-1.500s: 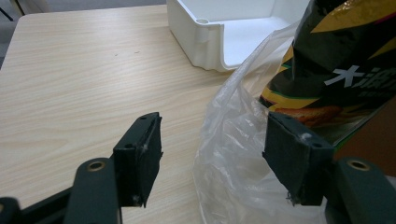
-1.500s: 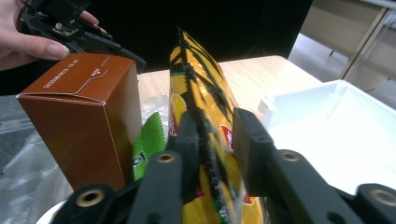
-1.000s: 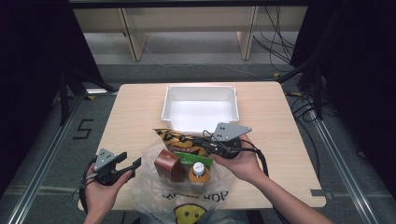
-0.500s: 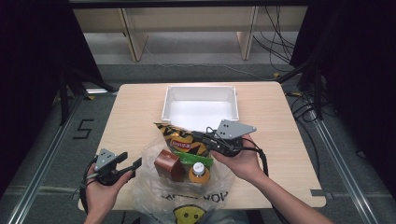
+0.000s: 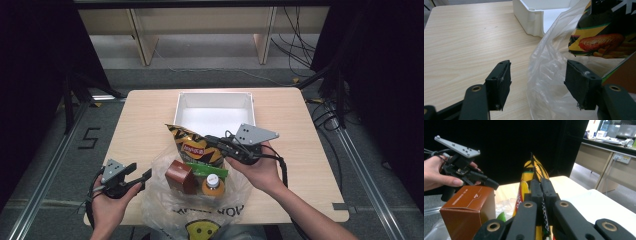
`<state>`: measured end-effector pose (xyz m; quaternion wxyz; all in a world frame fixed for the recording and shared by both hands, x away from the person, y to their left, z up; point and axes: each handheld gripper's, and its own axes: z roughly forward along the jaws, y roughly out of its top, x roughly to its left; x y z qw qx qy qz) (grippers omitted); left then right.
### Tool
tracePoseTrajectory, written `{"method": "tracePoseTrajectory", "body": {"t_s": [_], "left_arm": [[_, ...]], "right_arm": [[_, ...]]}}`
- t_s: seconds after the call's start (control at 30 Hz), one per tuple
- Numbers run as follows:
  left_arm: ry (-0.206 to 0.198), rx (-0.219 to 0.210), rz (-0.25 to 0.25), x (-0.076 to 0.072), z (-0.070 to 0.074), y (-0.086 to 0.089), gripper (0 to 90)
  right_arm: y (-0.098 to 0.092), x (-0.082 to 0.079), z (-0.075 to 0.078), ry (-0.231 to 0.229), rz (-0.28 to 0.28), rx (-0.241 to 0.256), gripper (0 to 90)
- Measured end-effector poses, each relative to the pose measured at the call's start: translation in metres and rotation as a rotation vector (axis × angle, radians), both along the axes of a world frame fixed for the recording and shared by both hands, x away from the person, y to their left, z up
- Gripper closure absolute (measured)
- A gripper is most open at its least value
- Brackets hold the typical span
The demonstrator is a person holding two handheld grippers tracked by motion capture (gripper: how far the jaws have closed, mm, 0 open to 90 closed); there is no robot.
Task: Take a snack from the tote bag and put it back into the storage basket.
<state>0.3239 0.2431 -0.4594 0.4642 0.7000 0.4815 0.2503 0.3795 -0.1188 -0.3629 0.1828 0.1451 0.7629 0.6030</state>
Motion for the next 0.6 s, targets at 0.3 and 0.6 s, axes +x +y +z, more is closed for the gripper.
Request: {"method": "tracePoseTrajectory", "body": {"t_s": [0.3, 0.6], "left_arm": [[0.006, -0.010, -0.007, 0.000, 0.000, -0.001, 37.1], [0.026, -0.010, 0.021, -0.002, 0.000, -0.002, 37.1]], "right_arm": [[0.001, -0.001, 0.008, 0.009, 0.014, 0.039, 90.0], [0.001, -0.001, 0.015, -0.028, -0.005, 0.040, 90.0]]}}
